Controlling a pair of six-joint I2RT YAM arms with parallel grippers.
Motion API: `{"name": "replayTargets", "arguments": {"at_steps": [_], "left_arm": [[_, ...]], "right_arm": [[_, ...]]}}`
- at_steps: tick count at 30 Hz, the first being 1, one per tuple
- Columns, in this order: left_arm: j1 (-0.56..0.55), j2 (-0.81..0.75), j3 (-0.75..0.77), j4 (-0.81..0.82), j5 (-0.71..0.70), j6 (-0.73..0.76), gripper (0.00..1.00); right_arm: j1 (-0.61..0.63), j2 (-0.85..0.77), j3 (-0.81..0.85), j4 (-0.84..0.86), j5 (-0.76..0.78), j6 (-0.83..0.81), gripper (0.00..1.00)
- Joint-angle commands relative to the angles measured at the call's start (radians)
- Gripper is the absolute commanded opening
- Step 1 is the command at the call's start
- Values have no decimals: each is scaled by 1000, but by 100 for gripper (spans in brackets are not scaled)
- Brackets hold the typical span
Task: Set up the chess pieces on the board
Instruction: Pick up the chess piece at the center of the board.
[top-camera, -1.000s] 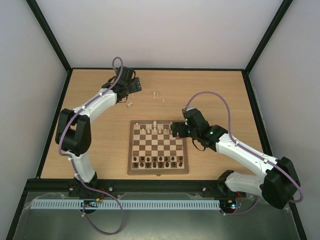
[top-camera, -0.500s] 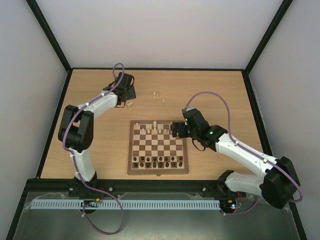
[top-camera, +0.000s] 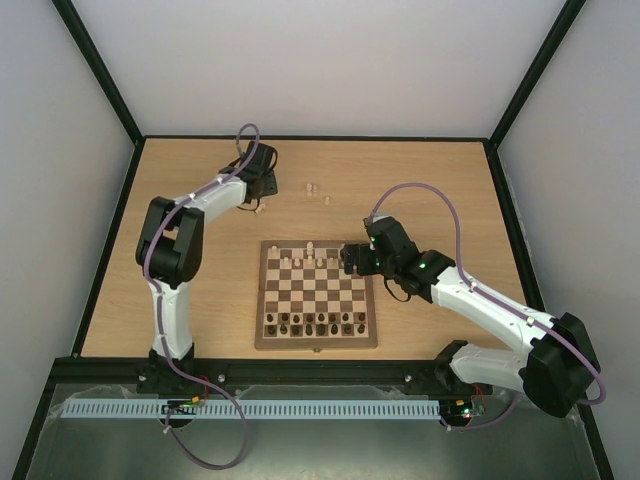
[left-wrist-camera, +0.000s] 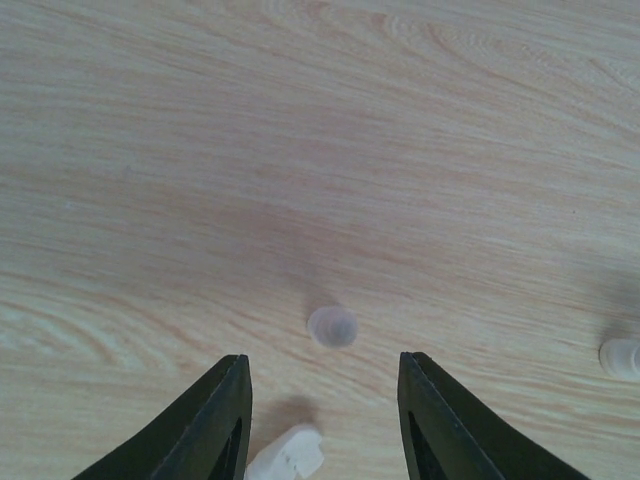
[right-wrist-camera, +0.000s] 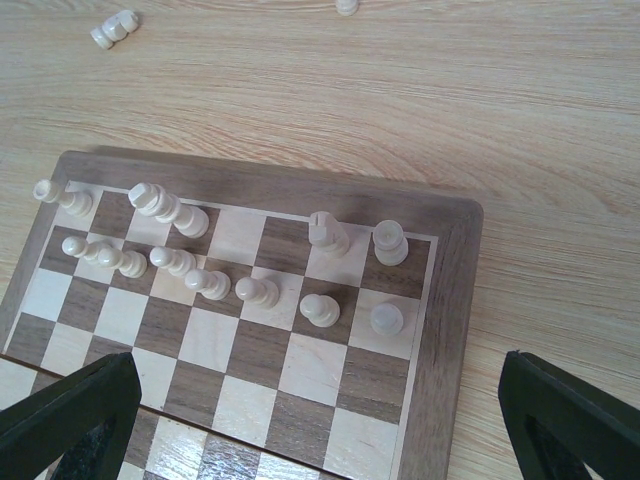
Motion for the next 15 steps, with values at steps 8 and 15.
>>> {"name": "replayTargets", "arguments": {"at_steps": [8, 15], "left_arm": [[2, 102, 113, -30, -7, -2, 42], [2, 137, 131, -37, -15, -5, 37]], "right_arm": [[-3, 12, -7, 6, -4, -3, 99], [-3, 14, -5, 7, -9, -4, 99]]}}
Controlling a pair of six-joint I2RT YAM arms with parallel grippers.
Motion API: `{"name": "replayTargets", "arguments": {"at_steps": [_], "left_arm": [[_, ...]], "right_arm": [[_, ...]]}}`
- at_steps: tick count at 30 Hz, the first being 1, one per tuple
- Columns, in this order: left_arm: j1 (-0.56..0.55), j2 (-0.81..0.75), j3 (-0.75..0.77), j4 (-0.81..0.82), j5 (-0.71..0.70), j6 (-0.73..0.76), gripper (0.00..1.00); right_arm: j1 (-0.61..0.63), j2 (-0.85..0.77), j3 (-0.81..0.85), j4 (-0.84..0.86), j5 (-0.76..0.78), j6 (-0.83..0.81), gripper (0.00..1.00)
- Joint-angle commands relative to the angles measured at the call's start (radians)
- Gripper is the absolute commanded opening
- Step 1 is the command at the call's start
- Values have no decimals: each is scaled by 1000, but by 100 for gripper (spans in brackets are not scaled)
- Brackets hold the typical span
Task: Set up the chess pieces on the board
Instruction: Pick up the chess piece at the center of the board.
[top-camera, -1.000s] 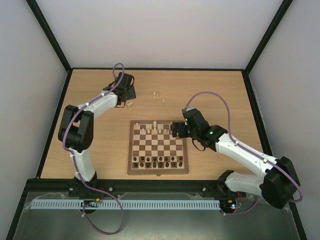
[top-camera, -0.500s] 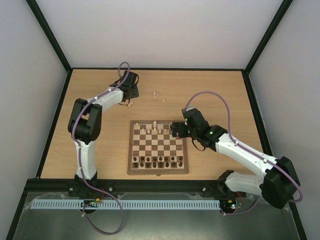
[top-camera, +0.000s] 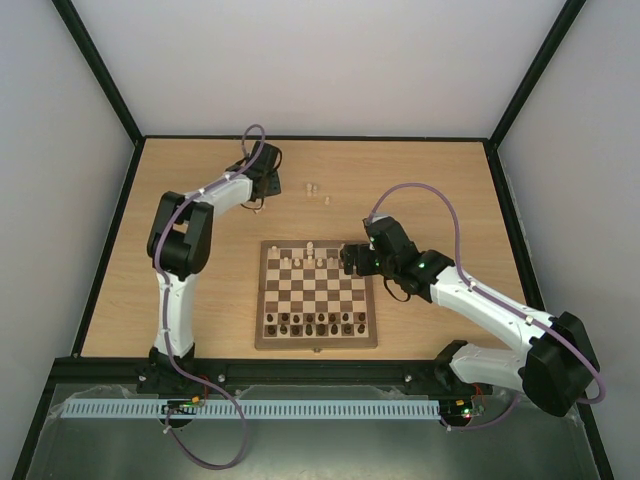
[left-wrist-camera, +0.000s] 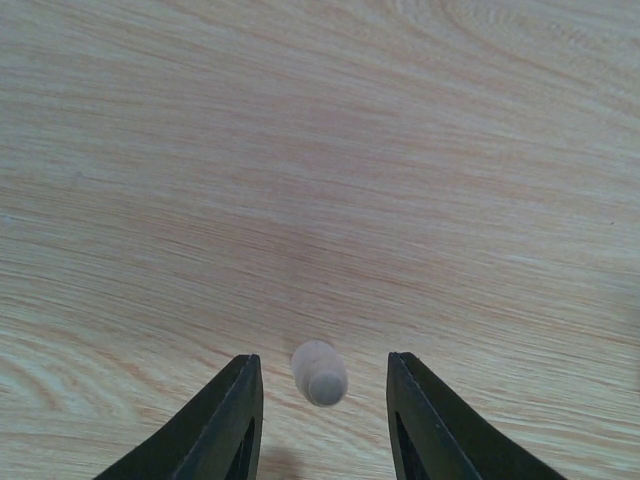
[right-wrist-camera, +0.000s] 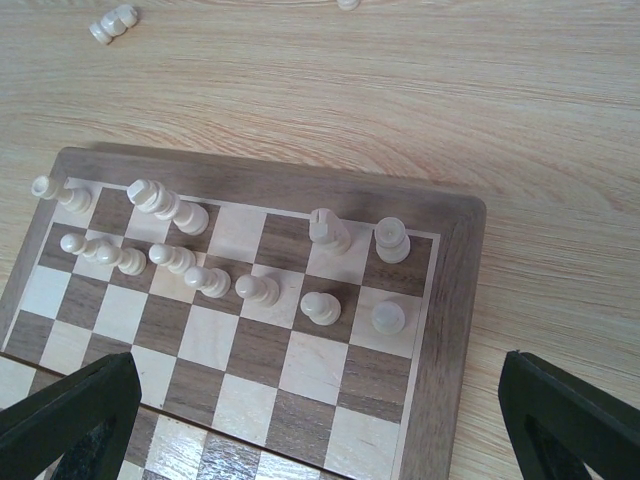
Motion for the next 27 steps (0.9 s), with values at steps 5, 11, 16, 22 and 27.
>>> {"name": "replayTargets", "arguments": {"at_steps": [5, 11, 16, 22, 27], "left_arm": [[3, 42, 47, -29, -16, 2, 36], [2, 64, 75, -41, -16, 4, 29], [3, 72, 79, -44, -20, 5, 19], [3, 67, 64, -50, -21, 3, 11], [2, 57, 36, -42, -21, 0, 8]], "right_arm": [[-3, 7, -7, 8, -7, -4, 99], [-2, 6, -7, 8, -8, -5, 99], [-2, 6, -9, 7, -10, -5, 99], [-3, 6, -9, 10, -15, -6, 99], [-3, 6, -10, 8, -18, -7, 99]]}}
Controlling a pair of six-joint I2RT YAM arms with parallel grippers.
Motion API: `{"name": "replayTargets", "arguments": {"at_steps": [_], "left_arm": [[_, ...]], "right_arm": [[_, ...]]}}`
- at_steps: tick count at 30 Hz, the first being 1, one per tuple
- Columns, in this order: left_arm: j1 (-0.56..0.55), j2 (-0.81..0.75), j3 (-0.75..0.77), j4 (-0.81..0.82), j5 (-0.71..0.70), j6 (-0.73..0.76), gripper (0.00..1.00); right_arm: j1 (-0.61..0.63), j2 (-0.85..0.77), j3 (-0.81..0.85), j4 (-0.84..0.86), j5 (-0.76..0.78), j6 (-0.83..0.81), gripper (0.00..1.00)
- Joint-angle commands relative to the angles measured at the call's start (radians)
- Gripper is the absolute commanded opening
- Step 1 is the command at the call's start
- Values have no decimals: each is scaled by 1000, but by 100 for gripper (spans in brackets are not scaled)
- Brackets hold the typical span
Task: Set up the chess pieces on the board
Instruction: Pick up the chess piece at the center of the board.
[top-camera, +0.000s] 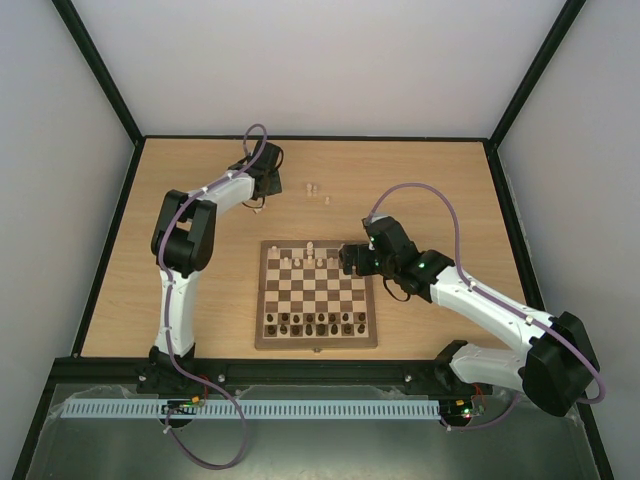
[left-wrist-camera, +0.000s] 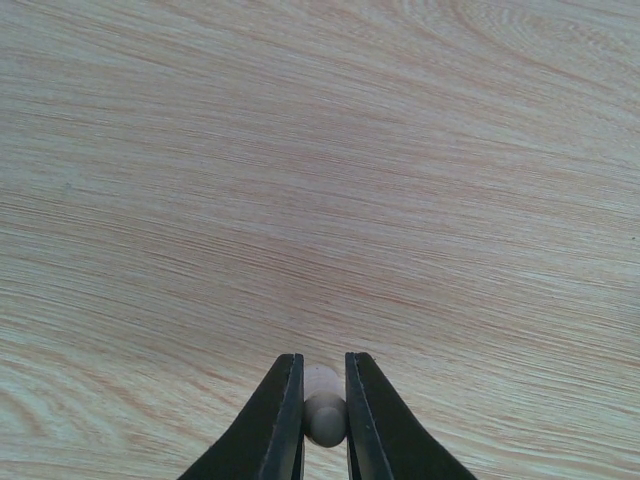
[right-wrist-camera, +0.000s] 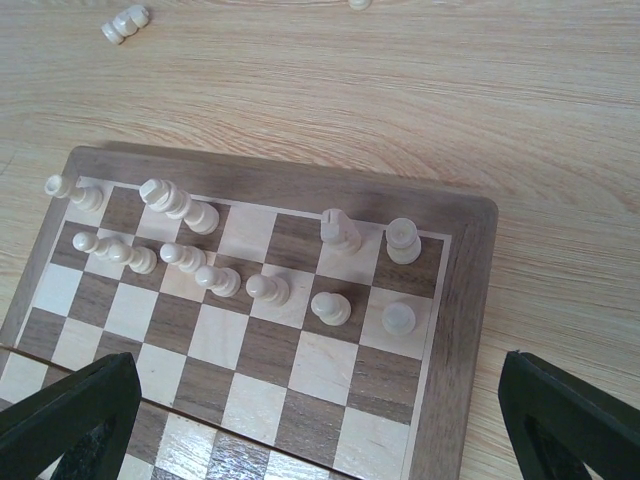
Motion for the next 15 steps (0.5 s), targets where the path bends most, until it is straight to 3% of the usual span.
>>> {"name": "replayTargets", "arguments": {"at_steps": [1, 15], "left_arm": [[3, 6, -21, -16, -10, -1, 8], [2, -25, -43, -13, -20, 0, 8]], "right_arm": [[-3, 6, -10, 4, -3, -6, 99], [-3, 4, -12, 6, -7, -6, 99]]}}
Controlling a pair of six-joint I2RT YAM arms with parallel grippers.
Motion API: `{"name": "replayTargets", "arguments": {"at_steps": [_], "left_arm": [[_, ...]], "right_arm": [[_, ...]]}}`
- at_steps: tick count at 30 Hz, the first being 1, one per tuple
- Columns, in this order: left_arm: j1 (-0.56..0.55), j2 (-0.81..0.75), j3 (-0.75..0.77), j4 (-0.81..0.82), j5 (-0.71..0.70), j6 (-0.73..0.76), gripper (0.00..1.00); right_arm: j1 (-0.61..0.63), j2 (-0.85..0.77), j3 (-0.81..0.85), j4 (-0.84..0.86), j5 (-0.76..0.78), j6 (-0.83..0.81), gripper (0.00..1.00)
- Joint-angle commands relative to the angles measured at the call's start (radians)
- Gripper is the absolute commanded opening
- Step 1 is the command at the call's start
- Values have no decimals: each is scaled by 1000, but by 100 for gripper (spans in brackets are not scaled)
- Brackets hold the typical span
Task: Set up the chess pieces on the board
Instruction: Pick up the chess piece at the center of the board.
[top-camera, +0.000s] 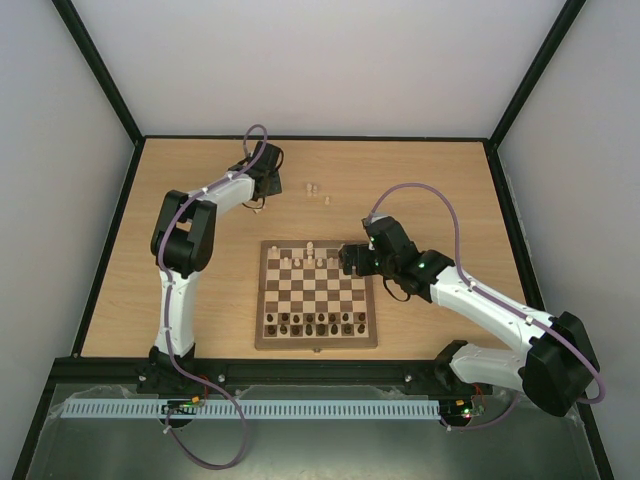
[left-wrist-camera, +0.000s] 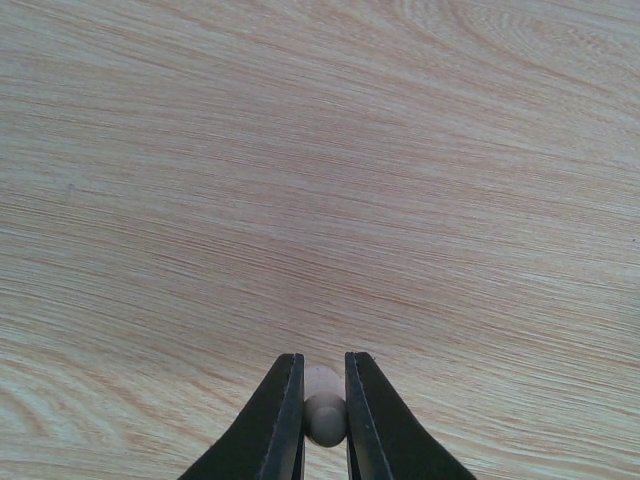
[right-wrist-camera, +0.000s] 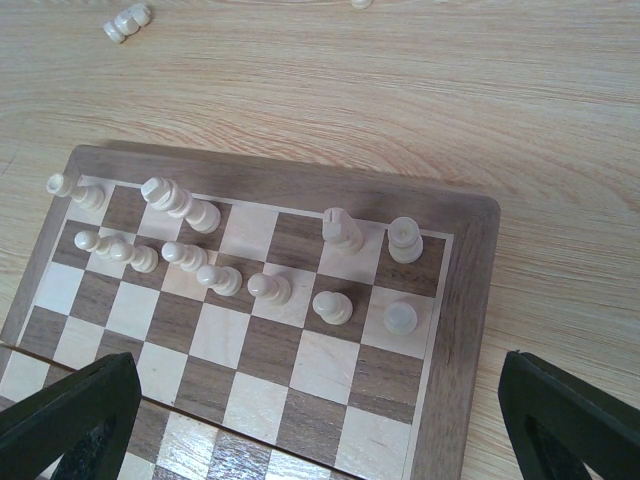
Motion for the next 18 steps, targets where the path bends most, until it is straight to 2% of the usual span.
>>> {"name": "replayTargets", "arguments": {"at_steps": [1, 10, 18], "left_arm": [[2, -19, -26, -35, -11, 1, 9], [2, -17, -31, -34, -10, -3, 21], [2, -19, -40, -28, -6, -7, 23]], "right_arm": [[-3, 4, -11, 3, -3, -6, 99], [-2, 4, -11, 6, -7, -8, 99], [-3, 4, -12, 5, -9, -8, 99]]}}
